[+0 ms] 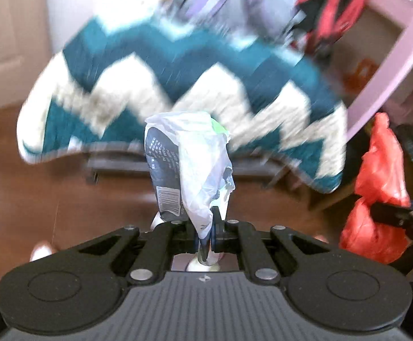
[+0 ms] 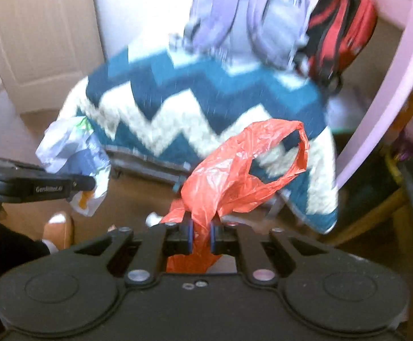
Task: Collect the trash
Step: 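Carry wrapper and red bag to the teal bin and release them inside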
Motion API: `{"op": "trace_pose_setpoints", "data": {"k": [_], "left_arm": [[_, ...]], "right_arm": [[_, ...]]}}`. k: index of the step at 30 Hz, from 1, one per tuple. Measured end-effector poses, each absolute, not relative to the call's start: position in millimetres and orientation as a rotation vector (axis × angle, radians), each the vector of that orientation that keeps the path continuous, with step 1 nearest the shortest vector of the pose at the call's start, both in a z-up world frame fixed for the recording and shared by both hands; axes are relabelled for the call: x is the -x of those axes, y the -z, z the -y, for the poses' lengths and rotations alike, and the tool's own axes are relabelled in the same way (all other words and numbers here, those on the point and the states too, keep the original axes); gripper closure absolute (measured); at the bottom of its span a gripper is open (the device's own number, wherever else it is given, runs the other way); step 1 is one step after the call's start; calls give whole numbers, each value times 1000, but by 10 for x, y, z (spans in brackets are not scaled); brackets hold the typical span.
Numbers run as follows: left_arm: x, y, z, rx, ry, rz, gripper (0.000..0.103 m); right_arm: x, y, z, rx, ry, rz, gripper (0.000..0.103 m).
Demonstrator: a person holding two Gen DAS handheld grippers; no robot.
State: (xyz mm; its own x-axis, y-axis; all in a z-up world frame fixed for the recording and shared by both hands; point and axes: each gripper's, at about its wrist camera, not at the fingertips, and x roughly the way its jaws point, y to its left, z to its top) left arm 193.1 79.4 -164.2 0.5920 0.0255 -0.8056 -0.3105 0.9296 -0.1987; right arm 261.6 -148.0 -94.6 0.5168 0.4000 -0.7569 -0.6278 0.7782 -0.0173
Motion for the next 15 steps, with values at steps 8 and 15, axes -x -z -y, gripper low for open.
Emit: {"op": "trace_pose_setpoints", "data": {"k": [8,15], "left_arm": [[-1952,480,-178,214,-67,-704,96],[-2091,-264,472,128,62,-602,96]], "right_arm": [[-2340,57,2021,336,-549,-580,94],[-2304,-523,2621,318,-451,-479,94]]}}
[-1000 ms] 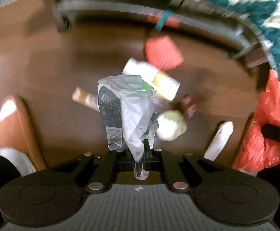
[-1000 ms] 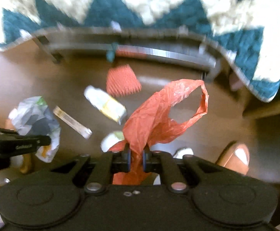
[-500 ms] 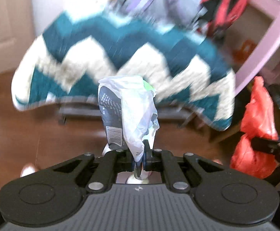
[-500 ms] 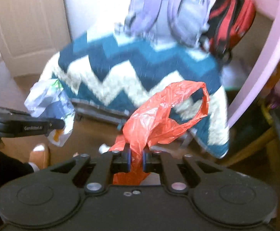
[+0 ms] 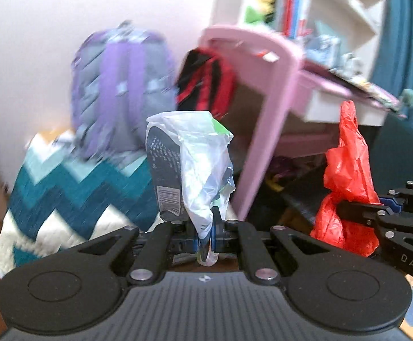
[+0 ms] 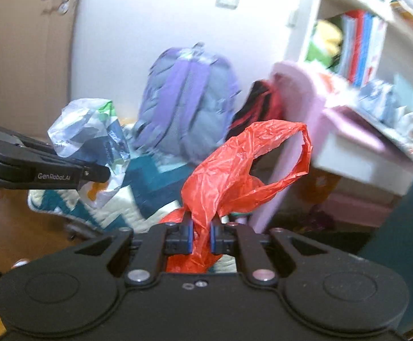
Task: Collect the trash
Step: 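Carry wrapper and red bag to the teal bin and release them inside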
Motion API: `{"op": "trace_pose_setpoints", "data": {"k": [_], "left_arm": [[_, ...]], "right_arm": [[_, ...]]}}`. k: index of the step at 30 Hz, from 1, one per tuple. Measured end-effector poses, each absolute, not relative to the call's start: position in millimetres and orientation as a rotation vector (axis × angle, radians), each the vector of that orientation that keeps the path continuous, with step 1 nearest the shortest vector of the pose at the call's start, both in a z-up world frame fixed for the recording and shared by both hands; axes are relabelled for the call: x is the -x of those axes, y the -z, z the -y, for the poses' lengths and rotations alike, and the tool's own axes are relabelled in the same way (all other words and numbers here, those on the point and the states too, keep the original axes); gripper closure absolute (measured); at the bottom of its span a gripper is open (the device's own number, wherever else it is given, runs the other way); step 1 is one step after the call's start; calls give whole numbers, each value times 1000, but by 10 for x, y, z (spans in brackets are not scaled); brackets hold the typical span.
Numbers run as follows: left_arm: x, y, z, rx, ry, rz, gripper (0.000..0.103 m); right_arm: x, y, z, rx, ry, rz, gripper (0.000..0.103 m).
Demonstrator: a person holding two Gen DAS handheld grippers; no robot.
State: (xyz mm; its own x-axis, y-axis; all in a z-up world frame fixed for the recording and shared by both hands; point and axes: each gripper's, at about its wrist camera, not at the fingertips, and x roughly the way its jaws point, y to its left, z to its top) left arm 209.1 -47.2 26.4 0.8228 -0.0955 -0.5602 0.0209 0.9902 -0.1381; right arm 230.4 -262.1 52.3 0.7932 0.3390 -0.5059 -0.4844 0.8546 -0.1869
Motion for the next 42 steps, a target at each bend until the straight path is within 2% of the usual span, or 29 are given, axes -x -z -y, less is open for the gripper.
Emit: {"op": "trace_pose_setpoints", "data": {"k": [10,21,30,42], "left_arm": [[-2412,-1084,1657,41,289,-492,96],[-2796,-1529,3059,-44,484,-466,96],[-3201,-1513,4071,-79,586,-549,96],[-3741,-1139,4653,-191,598,-709,95]], "right_arm": [[-2324,-1226,3620,287,-248,-350,94],[-2516,-1571,4707,230,-45,-364,94],[-2806,-1521,5341,212,70,-431,94],[-3209,-1146,5637,198,8,-617,94]]}}
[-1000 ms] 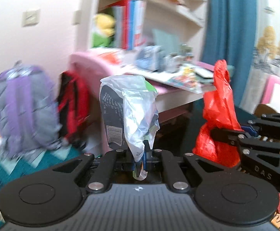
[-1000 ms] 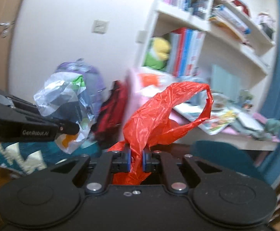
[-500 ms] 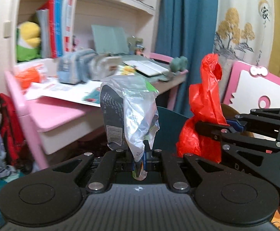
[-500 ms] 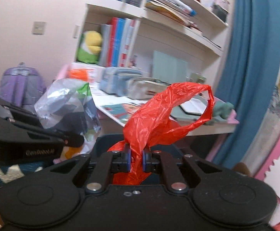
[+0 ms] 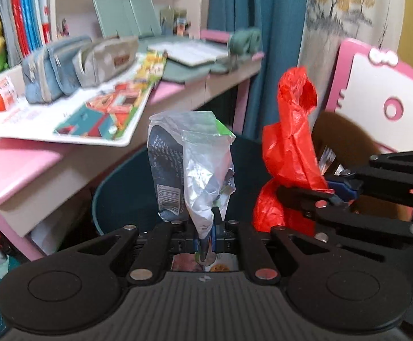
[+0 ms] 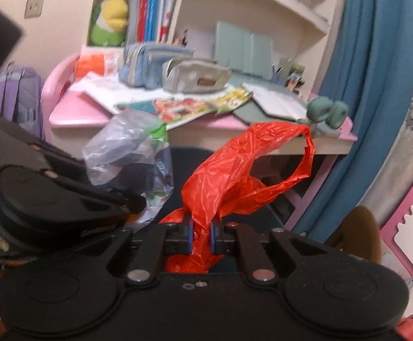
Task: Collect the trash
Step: 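Carry wrapper and red bag to the teal bin and release them inside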
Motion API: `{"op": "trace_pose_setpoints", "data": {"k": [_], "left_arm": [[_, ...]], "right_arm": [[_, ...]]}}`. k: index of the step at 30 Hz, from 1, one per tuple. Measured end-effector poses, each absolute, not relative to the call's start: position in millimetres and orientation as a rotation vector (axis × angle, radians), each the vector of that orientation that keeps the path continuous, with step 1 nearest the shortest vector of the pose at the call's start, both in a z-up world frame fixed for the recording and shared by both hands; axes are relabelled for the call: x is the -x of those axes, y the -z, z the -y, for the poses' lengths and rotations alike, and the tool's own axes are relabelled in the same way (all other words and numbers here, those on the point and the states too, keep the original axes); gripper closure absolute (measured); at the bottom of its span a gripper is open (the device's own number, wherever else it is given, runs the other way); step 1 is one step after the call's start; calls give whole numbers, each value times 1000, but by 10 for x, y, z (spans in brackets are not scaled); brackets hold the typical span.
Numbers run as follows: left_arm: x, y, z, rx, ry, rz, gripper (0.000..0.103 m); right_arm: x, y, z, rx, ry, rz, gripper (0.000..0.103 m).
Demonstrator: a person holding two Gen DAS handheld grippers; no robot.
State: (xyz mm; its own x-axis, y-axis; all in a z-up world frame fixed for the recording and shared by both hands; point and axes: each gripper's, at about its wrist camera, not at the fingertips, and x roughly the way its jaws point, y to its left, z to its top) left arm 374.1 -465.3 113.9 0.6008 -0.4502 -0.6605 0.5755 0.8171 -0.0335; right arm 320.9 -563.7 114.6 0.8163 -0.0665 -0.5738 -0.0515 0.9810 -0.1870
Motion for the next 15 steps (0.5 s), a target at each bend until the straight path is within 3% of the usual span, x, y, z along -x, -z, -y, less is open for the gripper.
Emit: {"op": "trace_pose_setpoints", "data": {"k": [8,15], "left_arm": [[-3985,-914,4702,-191,595,-800,95],[-4081,-829,4717,-165,579,-852,94]], "right_arm": [[-3304,-1023,5683,201,-39,-702,91],[-3304,-1035,5750,143,-51,-719,80]]}}
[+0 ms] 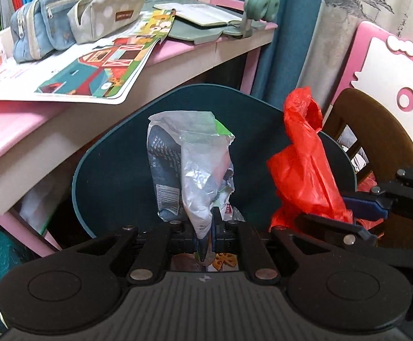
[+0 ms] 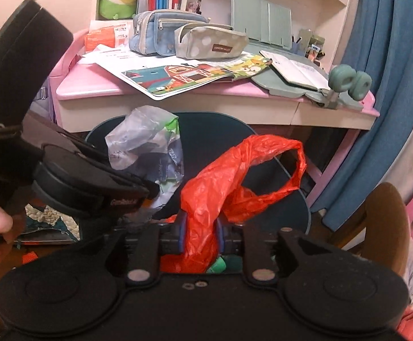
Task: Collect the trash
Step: 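Carry wrapper and red bag to the teal bin and release them inside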
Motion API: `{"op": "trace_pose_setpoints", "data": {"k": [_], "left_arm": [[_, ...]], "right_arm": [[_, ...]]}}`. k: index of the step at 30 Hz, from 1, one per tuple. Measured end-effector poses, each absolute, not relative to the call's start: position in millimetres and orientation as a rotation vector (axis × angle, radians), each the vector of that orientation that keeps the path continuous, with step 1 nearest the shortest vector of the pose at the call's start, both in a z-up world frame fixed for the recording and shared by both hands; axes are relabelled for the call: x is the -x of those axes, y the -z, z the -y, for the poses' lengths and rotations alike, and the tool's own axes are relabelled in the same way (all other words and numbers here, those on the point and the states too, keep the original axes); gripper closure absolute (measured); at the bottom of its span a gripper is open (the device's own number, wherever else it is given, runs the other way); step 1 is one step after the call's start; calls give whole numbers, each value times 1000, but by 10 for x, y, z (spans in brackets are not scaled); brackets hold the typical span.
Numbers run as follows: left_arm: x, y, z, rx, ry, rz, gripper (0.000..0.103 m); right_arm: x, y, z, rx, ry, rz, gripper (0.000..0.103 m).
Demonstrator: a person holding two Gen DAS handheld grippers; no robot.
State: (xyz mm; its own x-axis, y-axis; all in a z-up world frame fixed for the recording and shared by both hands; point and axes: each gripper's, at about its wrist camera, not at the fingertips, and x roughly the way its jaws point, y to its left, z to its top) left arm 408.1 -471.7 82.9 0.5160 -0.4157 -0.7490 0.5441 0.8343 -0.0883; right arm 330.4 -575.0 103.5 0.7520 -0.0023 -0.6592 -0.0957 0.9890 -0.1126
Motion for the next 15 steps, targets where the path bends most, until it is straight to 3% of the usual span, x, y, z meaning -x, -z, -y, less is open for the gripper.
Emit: {"op": "trace_pose_setpoints", "data": {"k": [3,7,10,11,12,15], "left_arm": [[-4093,-818,4709,-148,581,-868,91],[-4067,-851,4709,-154,582,-866,83],[-4026,-916,4656,-130,582,-846,53],[-4004,-945,4634,-126,576,-832,39],[-3977,-979,4604,-123,566,-811,34],[-3923,-1084,4499,-96,573,-788,33]], "right_arm": [[-3284,-1048,5747,147,-48,-716,69],[-3233,-1086,5748,143,-48,-706,63],[-3173,-1135,5730,147,-44,-695,60],[-3145,-1154,5726,146,-45,-690,58],[-3121,-1172,5725,141,-50,-688,57],[-3031,-1251,5689,135,-56,-671,54]]}}
